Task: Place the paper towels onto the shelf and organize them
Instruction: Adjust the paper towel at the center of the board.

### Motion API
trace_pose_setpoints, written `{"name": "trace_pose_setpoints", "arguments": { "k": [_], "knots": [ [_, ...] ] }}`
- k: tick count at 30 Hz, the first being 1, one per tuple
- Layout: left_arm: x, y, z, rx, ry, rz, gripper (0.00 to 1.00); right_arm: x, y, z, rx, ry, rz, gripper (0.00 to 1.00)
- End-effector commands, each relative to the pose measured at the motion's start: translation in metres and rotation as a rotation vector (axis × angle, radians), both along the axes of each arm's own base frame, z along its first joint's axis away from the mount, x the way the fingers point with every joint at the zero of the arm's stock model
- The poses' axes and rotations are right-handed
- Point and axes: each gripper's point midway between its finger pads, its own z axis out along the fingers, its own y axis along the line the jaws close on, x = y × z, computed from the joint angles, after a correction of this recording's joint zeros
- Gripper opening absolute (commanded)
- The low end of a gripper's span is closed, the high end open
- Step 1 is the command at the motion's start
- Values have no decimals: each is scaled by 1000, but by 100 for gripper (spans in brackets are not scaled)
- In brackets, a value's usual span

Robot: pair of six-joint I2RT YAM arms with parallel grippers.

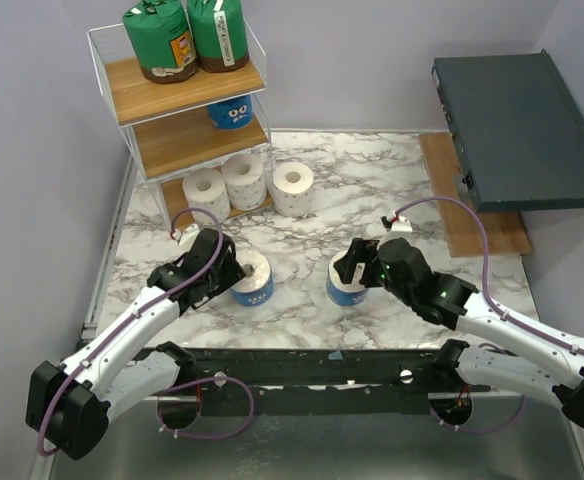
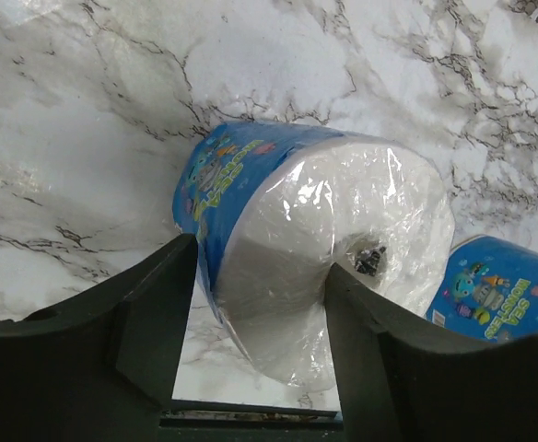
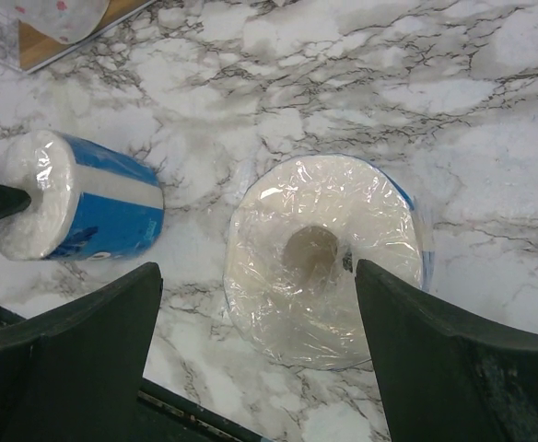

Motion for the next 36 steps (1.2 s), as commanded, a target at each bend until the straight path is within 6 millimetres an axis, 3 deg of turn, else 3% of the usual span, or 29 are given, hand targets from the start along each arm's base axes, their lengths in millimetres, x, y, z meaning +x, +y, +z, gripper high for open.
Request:
{"name": "trace_pose_setpoints", "arguments": {
  "k": [1,4,6,12,15,21,24,30,36],
  "knots": [
    [7,-4,14,-15,-30,-3,67,4,-5,3,4,-25,-34,89],
    [7,-3,23,-15,-42,-12,86,4,-5,3,3,-26,-36,89],
    [6,-2,32,-20,-61,-12,93,4,-5,4,4,-27,-36,89],
    [7,-4,59,-42,-173,-93,95,4,-4,5,8,-30,-35,89],
    [7,2,60,-31,-193,-128,99,4,-6,4,5,-30,-36,89],
    [-3,19,39,10,-72,-195,97,3,-8,4,5,-33,-36,89],
    [-7,14,30,-15,-43,-246,90,3,-7,5,7,-34,-35,89],
    [-4,-1,40,-71,-112,-331,86,2,-7,3,8,-32,-33,89],
    [-2,3,30,-32,-57,-341,83,3,-6,5,5,-37,-32,89]
  ]
}}
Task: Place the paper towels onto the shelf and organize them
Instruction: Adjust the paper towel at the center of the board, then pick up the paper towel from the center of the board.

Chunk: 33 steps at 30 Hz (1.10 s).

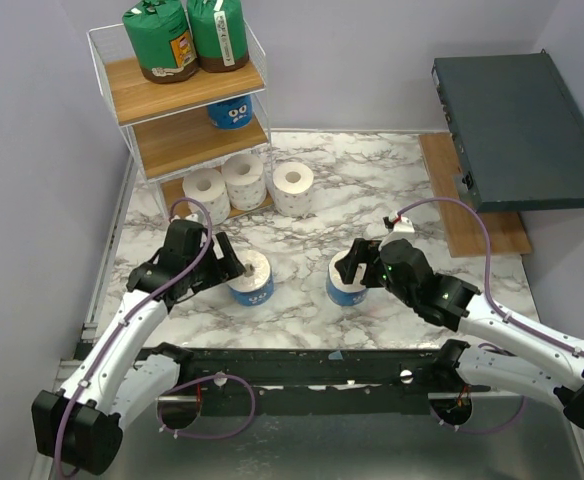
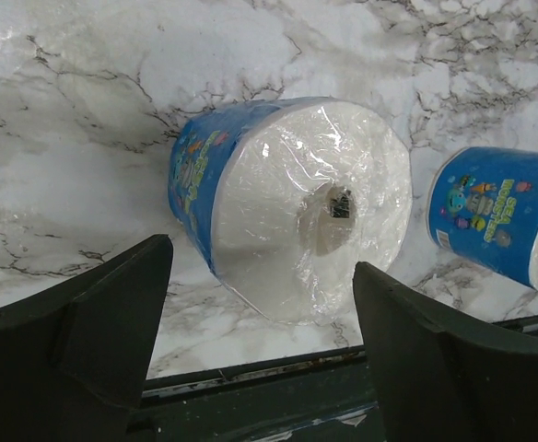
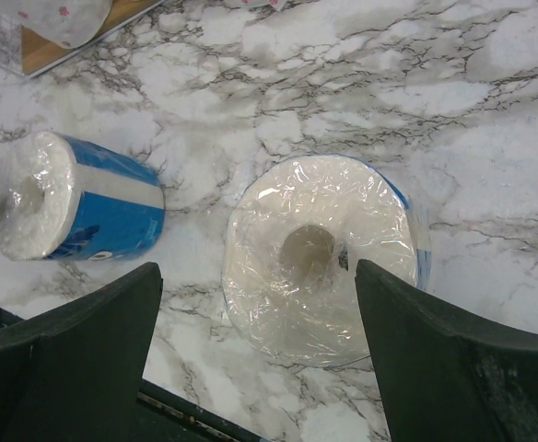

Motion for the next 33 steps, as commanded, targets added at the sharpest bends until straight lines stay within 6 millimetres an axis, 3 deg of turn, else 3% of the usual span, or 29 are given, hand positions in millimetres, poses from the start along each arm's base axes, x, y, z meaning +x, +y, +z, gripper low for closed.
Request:
{"name": "trace_pose_setpoints", "arguments": {
  "k": [1,6,17,33],
  "knots": [
    [2,-4,-4,10,17,-52,82,4,-3,1,-4,-24,-23,89],
    [4,-7,-16,12,62,-59,78,5,-2,1,-8,-24,-19,89],
    [14,-9,-17,5,65,-25,71,7,-1,0,-22,-25,-17,89],
    [12,-11,-29,21,94,-19,49,8,0,-5,-36,-22,-16,89]
  ]
}}
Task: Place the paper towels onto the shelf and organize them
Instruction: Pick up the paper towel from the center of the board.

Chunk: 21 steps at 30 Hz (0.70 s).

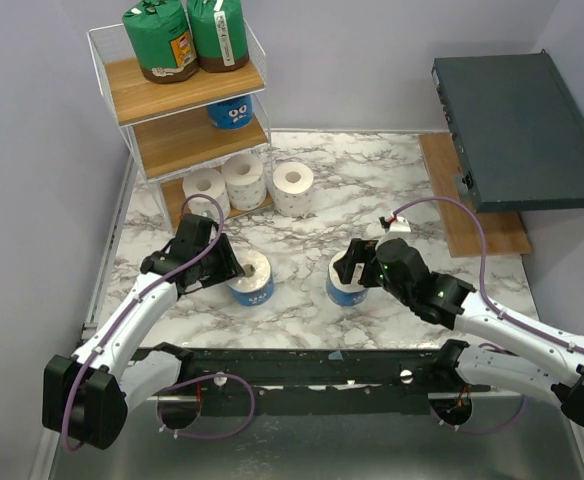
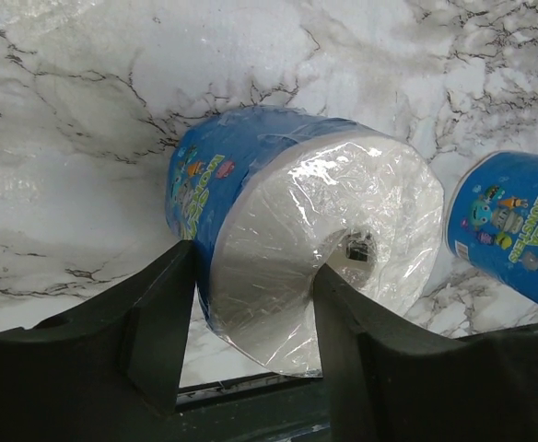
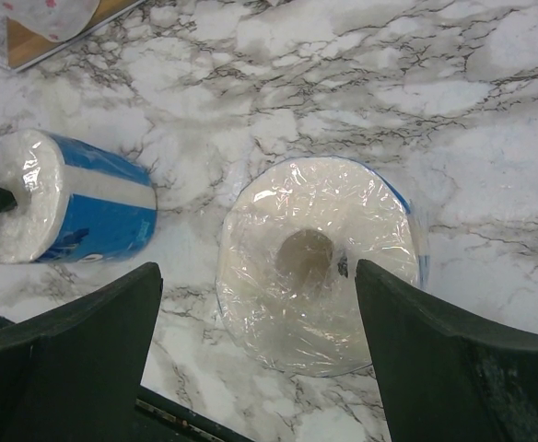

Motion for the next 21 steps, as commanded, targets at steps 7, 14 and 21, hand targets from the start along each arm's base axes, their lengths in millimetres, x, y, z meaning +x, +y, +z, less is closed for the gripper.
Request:
{"name": "trace_pose_setpoints", "arguments": {
  "k": [7,14,21],
  "knots": [
    [2,-3,8,-5,-30,10,37,5,-2,3,-7,-30,-21,89],
    [2,-2,32,-30,-86,38,27,4,-3,5,-3,-32,-19,89],
    [3,7,76,-61,-176,123,23,3,-5,8,2,-38,-22,89]
  ]
}}
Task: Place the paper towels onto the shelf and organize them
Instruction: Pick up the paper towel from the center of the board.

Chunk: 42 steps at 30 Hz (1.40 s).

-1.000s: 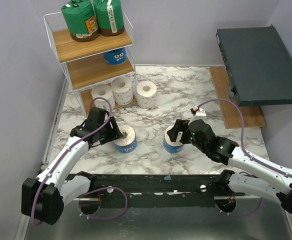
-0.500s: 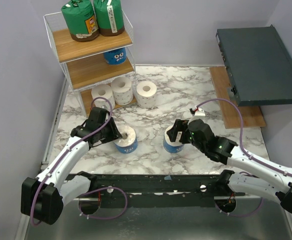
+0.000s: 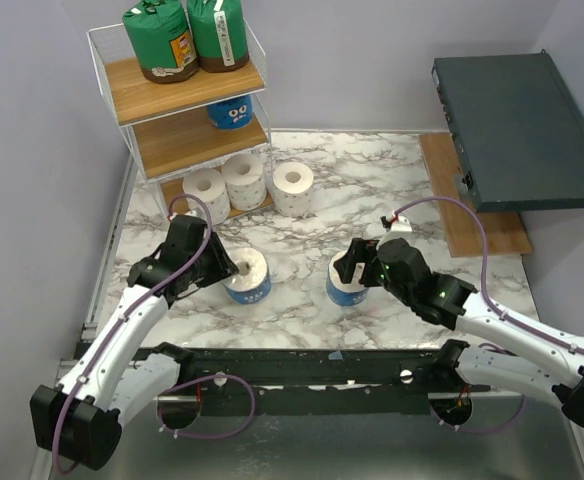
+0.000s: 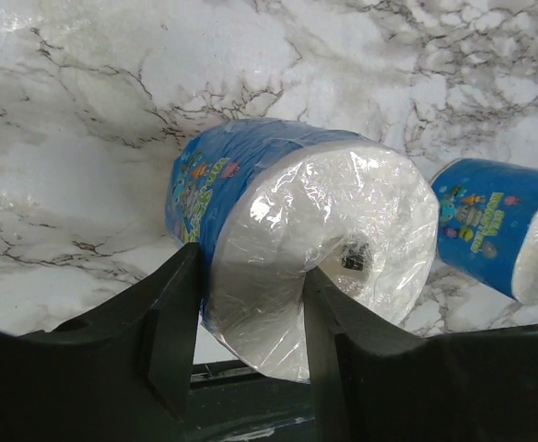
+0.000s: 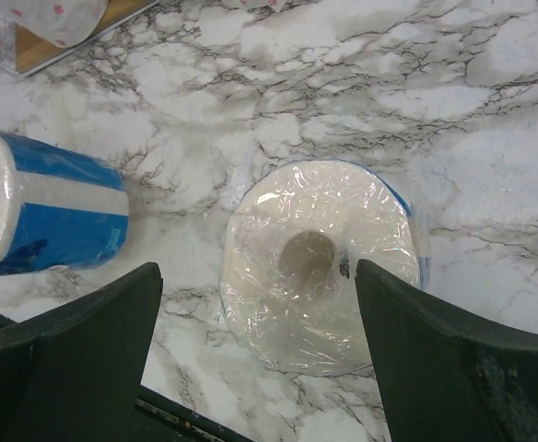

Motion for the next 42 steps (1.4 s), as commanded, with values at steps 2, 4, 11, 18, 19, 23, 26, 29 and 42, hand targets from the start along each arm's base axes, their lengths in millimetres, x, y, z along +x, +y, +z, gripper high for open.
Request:
{"name": "trace_pose_setpoints", "arguments": {
  "k": [2,4,11,18,19,23,26,29,42],
  "knots": [
    [14,6,71,-56,-171,95,22,2,-6,7,0,-33,-19,89],
    [16,10,91,-60,-198,122,22,1,-5,8,8,-31,-16,89],
    [35,34,158,-74,-304,278,21,-1,-4,14,30,-40,-5,89],
    [65,61,218,-132,-394,458,19,-2,-5,20,32,-56,5,89],
    [71,64,225,-137,-405,481,19,-2,-5,21,31,-59,6,89],
    [94,72,246,-153,-432,547,19,-2,-5,24,29,-67,10,89],
    [113,76,255,-170,-428,580,19,-2,-6,27,28,-75,12,89],
    [128,80,264,-195,-434,605,19,-2,-6,29,31,-80,16,89],
    [166,95,278,-216,-450,685,19,-3,-7,25,16,-82,21,89]
  ]
}}
